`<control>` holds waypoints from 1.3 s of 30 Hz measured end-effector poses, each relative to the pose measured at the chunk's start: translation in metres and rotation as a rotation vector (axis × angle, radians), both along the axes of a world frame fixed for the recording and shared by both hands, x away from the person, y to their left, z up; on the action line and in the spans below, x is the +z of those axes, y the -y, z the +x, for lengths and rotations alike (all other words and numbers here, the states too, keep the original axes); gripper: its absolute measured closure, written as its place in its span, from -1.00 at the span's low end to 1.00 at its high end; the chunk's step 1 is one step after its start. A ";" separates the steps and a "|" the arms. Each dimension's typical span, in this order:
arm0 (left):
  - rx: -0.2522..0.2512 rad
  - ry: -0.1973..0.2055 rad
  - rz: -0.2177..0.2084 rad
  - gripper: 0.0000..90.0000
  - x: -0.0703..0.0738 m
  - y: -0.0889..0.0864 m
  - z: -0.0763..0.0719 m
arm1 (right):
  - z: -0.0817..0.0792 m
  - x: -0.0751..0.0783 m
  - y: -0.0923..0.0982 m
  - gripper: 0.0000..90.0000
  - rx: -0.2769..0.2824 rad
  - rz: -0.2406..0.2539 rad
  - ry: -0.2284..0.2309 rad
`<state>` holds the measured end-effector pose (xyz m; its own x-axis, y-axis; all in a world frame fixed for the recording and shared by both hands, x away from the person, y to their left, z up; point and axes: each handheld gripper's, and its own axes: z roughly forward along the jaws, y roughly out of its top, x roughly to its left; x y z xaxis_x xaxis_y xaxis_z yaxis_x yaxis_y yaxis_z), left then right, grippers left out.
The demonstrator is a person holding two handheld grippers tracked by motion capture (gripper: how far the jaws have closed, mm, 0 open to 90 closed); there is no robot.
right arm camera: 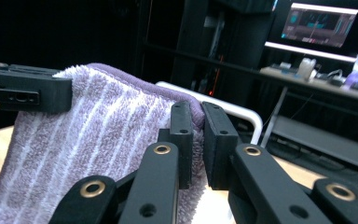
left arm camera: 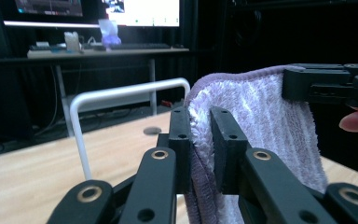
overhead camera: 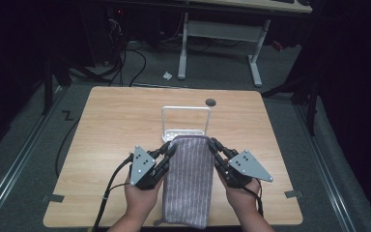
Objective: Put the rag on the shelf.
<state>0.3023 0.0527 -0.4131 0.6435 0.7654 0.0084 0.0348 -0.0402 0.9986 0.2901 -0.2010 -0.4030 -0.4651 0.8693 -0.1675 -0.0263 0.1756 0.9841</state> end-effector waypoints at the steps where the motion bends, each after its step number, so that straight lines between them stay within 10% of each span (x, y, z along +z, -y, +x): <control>1: 0.002 0.007 0.002 0.77 0.002 0.000 0.001 | 0.000 0.000 0.000 0.86 0.000 0.000 0.000; 19: 0.020 0.086 -0.049 0.78 0.050 0.003 0.028 | 0.020 0.048 0.000 0.87 -0.006 0.077 0.077; 39: 0.073 0.074 0.010 0.79 0.077 0.014 0.102 | 0.082 0.083 0.000 0.87 -0.059 0.114 0.051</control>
<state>0.4046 0.0383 -0.3365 0.5831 0.8100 0.0616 -0.0357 -0.0502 0.9981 0.3721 -0.2005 -0.3198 -0.4059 0.9096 -0.0882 -0.0702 0.0651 0.9954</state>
